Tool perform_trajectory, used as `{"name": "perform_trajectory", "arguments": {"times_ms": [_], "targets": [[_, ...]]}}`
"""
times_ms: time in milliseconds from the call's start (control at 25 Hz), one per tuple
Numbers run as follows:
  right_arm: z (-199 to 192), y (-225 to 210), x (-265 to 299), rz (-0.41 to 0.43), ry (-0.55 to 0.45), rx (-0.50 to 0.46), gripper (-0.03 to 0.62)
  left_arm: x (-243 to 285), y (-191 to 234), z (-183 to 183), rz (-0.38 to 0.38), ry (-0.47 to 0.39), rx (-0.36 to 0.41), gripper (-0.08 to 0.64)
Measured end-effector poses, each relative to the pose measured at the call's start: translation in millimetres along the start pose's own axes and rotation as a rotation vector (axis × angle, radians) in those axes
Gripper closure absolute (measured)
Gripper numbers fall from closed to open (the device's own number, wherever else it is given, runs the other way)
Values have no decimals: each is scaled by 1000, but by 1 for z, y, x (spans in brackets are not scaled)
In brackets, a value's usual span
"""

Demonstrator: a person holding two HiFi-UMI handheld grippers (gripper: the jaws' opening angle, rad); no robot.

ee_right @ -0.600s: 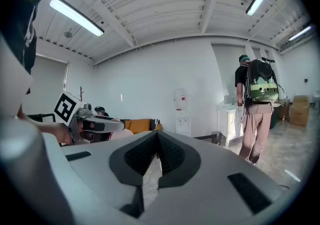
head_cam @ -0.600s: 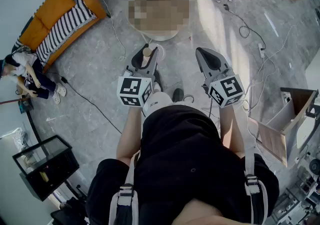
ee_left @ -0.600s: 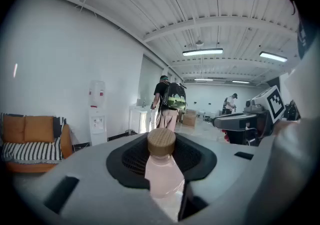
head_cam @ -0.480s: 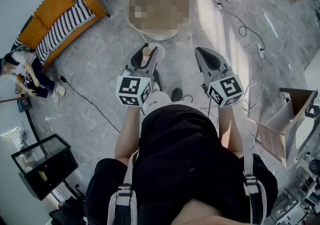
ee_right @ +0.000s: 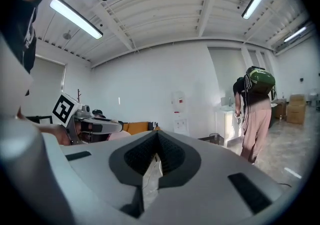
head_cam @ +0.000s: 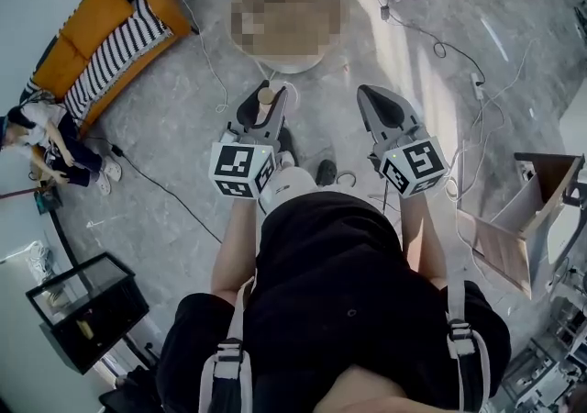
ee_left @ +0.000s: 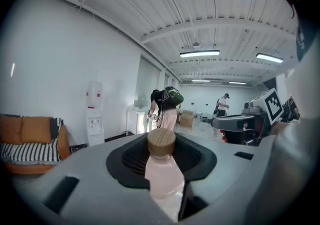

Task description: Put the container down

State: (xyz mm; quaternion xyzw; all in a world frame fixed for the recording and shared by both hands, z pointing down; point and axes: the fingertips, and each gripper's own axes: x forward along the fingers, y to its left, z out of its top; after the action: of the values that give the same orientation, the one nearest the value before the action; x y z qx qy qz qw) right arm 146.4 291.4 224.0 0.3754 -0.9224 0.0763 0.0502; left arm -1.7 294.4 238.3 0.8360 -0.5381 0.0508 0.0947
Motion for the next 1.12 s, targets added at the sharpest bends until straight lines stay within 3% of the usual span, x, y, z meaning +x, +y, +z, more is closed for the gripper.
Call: {"name": "perform_trajectory", "arguments": {"times_ms": [200,560,1120], "targets": [[2,-5,-5,-18,-43,23,589,2,-1,-2,2,4,-8,421],[-8,-9,11,-2,9,13,589,6,12,-9,12,28,-28,420],[14,-16,102,-26,10,1,589,45,89,6,-32,11,-15,420]]}}
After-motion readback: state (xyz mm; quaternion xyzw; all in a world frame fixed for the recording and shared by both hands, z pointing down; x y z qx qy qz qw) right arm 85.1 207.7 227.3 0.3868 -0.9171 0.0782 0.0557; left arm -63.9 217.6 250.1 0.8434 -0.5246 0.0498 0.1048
